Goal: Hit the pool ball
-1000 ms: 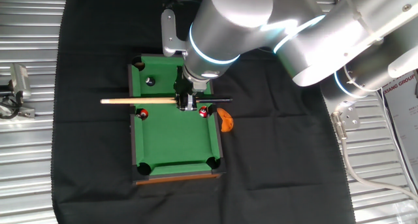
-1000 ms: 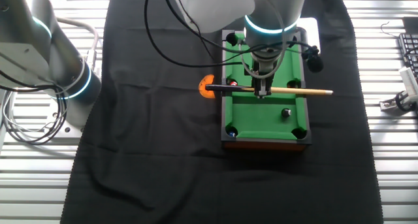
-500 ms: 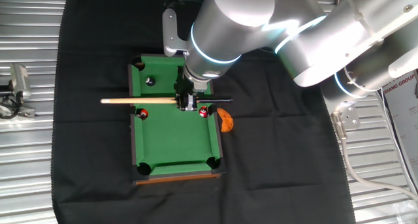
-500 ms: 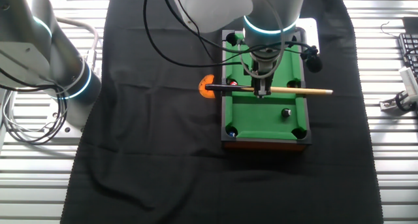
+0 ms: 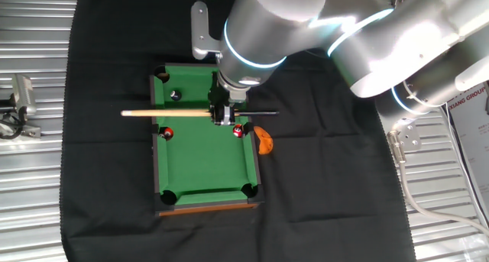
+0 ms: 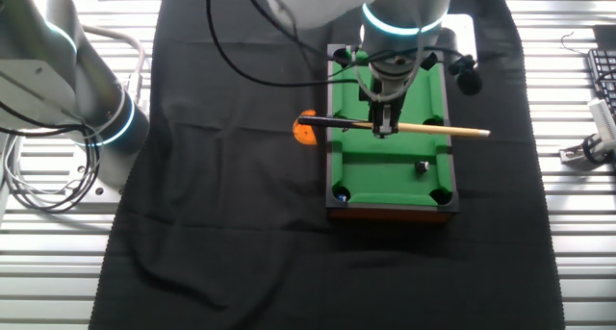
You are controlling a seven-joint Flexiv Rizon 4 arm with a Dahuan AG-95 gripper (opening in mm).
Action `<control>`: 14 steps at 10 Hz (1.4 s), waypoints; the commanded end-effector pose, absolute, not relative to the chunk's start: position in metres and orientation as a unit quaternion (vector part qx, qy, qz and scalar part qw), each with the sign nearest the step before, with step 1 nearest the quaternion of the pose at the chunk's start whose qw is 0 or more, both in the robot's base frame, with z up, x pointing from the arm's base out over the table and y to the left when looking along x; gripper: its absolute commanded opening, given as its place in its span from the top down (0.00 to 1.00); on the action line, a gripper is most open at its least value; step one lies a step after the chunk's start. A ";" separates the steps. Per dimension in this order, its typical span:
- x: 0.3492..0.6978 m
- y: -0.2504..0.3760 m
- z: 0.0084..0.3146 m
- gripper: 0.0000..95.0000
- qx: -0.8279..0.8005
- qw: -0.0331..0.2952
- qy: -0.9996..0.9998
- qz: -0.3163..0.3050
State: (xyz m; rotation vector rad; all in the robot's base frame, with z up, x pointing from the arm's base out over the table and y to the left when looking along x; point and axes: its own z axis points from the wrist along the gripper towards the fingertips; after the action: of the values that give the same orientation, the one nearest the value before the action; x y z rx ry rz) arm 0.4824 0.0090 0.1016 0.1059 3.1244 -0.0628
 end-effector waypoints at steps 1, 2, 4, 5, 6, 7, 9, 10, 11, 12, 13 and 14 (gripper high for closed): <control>0.476 0.009 0.098 1.00 0.039 -0.009 0.999 -0.021; 0.472 0.008 0.097 1.00 0.039 -0.010 0.999 -0.022; 0.470 0.008 0.100 1.00 0.039 -0.008 0.999 -0.023; 0.469 0.009 0.106 1.00 0.039 -0.006 0.999 -0.023; 0.468 0.010 0.111 1.00 0.039 -0.005 0.999 -0.022; 0.466 0.010 0.113 1.00 0.039 -0.005 0.999 -0.022; 0.463 0.010 0.113 1.00 0.039 -0.005 0.999 -0.022; 0.461 0.010 0.114 1.00 0.038 -0.005 0.999 -0.022; 0.461 0.010 0.114 1.00 0.038 -0.005 0.999 -0.022; 0.461 0.010 0.114 1.00 0.038 -0.004 0.999 -0.022; 0.461 0.010 0.114 1.00 0.039 -0.004 0.999 -0.021; 0.461 0.010 0.114 1.00 0.039 -0.003 0.999 -0.021</control>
State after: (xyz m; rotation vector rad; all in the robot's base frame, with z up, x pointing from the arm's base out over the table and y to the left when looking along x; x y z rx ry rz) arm 0.4606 0.0103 0.1155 0.1222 3.1458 -0.0651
